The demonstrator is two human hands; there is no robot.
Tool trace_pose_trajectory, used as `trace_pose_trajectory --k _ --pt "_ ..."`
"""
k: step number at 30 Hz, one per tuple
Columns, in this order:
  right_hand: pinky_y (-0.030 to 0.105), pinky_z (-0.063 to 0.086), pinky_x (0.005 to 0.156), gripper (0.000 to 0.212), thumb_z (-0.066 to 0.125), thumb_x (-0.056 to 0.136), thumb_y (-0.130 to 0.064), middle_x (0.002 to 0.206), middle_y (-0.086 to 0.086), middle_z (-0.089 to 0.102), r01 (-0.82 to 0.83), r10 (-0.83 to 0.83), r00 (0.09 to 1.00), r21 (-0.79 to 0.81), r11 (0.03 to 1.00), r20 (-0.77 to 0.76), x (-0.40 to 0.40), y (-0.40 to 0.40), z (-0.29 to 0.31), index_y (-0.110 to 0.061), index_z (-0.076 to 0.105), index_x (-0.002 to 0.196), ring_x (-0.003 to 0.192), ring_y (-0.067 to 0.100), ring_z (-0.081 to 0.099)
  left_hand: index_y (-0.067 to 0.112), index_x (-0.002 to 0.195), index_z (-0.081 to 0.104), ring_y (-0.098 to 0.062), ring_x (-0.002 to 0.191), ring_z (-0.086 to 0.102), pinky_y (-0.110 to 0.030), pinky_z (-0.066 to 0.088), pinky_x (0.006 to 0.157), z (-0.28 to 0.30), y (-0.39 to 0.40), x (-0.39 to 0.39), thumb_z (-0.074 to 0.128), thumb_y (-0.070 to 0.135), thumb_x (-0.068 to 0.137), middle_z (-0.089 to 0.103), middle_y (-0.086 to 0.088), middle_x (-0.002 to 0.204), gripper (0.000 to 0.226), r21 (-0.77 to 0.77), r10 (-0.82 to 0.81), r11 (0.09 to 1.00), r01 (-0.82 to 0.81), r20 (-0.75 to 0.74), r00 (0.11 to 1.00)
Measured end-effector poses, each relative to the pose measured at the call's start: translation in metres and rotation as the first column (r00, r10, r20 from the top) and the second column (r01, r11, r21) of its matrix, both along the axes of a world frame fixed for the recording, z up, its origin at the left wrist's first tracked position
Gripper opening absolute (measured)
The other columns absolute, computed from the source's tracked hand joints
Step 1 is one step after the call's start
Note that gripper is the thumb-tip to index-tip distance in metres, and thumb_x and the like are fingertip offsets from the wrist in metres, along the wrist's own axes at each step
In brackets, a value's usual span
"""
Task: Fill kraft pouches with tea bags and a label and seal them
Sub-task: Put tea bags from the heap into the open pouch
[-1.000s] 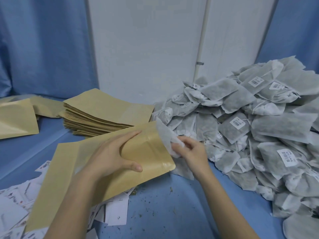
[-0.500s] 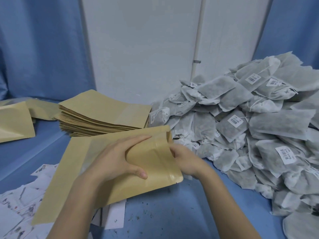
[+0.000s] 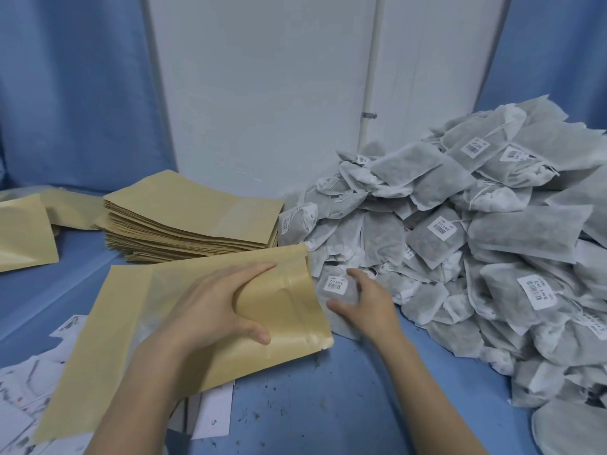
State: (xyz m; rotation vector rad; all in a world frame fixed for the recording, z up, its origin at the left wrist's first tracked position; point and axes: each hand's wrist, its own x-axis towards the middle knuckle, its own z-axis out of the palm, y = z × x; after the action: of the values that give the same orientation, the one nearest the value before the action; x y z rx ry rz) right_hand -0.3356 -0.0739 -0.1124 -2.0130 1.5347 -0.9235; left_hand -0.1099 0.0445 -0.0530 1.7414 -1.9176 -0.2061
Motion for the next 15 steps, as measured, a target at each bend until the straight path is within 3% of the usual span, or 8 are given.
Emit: trace_pose_trajectory --k 1,3,5,7,11,13,15 --pt "0.018 0.038 0.073 0.061 0.079 0.067 -0.032 0.106 -0.007 0.061 0.014 -0.013 0.994 -0.010 1.000 0.104 -0.003 -0.001 0.002 -0.026 0.055 0.123 0.095 0.012 0.056 0.057 0.133 0.034 -0.001 0.128 0.035 -0.023 0.030 0.104 0.000 0.000 0.000 0.090 0.045 0.046 0.039 0.027 0.138 0.104 0.000 -0.002 1.000 0.002 0.003 1.000" --pt "0.030 0.050 0.067 0.044 0.083 0.063 -0.026 0.082 -0.010 0.060 0.043 -0.059 0.941 0.058 0.997 0.332 -0.012 -0.002 0.012 -0.026 0.063 0.103 0.074 0.012 0.060 0.059 0.131 0.033 0.001 0.127 0.034 -0.021 0.029 0.102 0.000 0.000 0.001 0.090 0.045 0.046 0.038 0.030 0.136 0.103 -0.002 -0.003 1.000 0.003 0.002 1.000" --pt "0.033 0.056 0.059 0.041 0.084 0.062 -0.021 0.078 -0.004 0.060 0.026 -0.097 0.836 0.138 0.990 0.540 -0.025 -0.002 0.025 -0.020 0.063 0.098 0.062 0.012 0.062 0.065 0.124 0.029 0.006 0.120 0.033 -0.018 0.028 0.098 0.001 0.002 0.003 0.090 0.045 0.046 0.036 0.035 0.130 0.101 -0.005 -0.005 1.000 0.005 -0.025 1.000" --pt "0.030 0.055 0.054 0.041 0.084 0.063 -0.016 0.081 -0.002 0.062 -0.020 -0.082 0.768 0.153 0.988 0.635 -0.033 0.000 0.036 -0.016 0.061 0.097 0.060 0.013 0.064 0.069 0.118 0.028 0.009 0.116 0.033 -0.017 0.028 0.094 0.001 0.002 0.005 0.091 0.043 0.045 0.035 0.038 0.126 0.099 -0.008 -0.005 1.000 0.004 -0.060 0.998" --pt "0.027 0.054 0.049 0.037 0.083 0.064 -0.010 0.076 0.001 0.059 -0.224 0.073 0.788 0.174 0.959 0.611 -0.011 0.020 0.048 -0.011 0.058 0.091 0.055 0.010 0.063 0.069 0.117 0.032 0.011 0.116 0.034 -0.017 0.030 0.093 0.003 0.002 0.002 0.091 0.042 0.043 0.036 0.043 0.124 0.098 -0.003 -0.027 1.000 0.027 -0.105 0.994" --pt "0.036 0.058 0.064 0.031 0.078 0.068 -0.010 0.072 0.000 0.058 -0.287 0.164 0.863 0.196 0.937 0.478 0.006 0.029 0.047 -0.018 0.059 0.090 0.060 0.013 0.060 0.065 0.123 0.034 0.012 0.116 0.033 -0.013 0.028 0.093 0.004 0.001 -0.003 0.091 0.043 0.044 0.036 0.042 0.126 0.099 0.000 -0.061 0.998 0.061 -0.062 0.996" --pt "0.031 0.055 0.076 0.024 0.067 0.077 -0.007 0.082 0.001 0.065 -0.451 0.340 0.847 0.215 0.866 0.408 0.017 0.035 0.048 -0.019 0.063 0.097 0.071 0.012 0.062 0.063 0.124 0.038 0.011 0.117 0.035 -0.006 0.025 0.093 0.001 -0.002 -0.009 0.090 0.042 0.047 0.039 0.039 0.129 0.096 0.003 -0.091 0.996 0.091 -0.044 0.995"
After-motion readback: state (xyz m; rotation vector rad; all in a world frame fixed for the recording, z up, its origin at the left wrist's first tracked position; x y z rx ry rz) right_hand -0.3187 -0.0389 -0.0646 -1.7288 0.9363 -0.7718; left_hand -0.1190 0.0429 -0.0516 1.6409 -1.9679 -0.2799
